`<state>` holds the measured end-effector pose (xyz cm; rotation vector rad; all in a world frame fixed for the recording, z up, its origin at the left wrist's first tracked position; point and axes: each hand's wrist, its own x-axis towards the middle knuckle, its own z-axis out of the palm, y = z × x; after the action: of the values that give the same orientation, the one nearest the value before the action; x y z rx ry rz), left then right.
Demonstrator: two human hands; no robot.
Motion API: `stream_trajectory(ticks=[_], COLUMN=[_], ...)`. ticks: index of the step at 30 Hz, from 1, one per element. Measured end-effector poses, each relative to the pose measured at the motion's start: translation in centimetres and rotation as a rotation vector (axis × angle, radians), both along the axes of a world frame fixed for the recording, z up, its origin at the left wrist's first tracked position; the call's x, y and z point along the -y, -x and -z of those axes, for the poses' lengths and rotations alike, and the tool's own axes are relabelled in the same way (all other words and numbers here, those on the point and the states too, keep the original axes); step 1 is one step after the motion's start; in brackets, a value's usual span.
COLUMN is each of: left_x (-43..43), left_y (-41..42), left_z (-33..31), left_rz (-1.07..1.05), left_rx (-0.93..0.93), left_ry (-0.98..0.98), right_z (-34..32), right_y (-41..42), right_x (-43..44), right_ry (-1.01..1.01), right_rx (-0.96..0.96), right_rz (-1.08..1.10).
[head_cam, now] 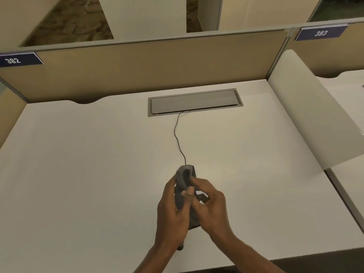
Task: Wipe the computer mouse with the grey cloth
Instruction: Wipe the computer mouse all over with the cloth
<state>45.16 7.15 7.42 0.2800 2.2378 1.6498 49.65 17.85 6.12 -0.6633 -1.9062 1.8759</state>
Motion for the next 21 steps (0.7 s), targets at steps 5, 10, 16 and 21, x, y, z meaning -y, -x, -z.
stream_trajectory(ticks=[5,10,16,21], left_x=[1.4,2.8,1.9,-0.4], left_y=[1.2,3.3,6.1,8.3], left_z=[0.5,2.5,2.9,4.1], left_rz=[-0.124,-0.271,-0.228,-0.088], left_rx=[0.077,0.066,-0.244,-0.304], left_ry=[-0.009,0.125,0.435,0.639], right_z=[0.4,1.1,4.8,8.8], right_y=[-0.2,-0.4,1.4,3.2], right_x=[1.8,-0.2,-3.8,-7.2], right_ry=[0.068,0.316,-0.264,-0.530], right_rx=[-0.049,0.027,0.131,0.287], right_rz=[-0.301,-0.507,-0.076,-0.262])
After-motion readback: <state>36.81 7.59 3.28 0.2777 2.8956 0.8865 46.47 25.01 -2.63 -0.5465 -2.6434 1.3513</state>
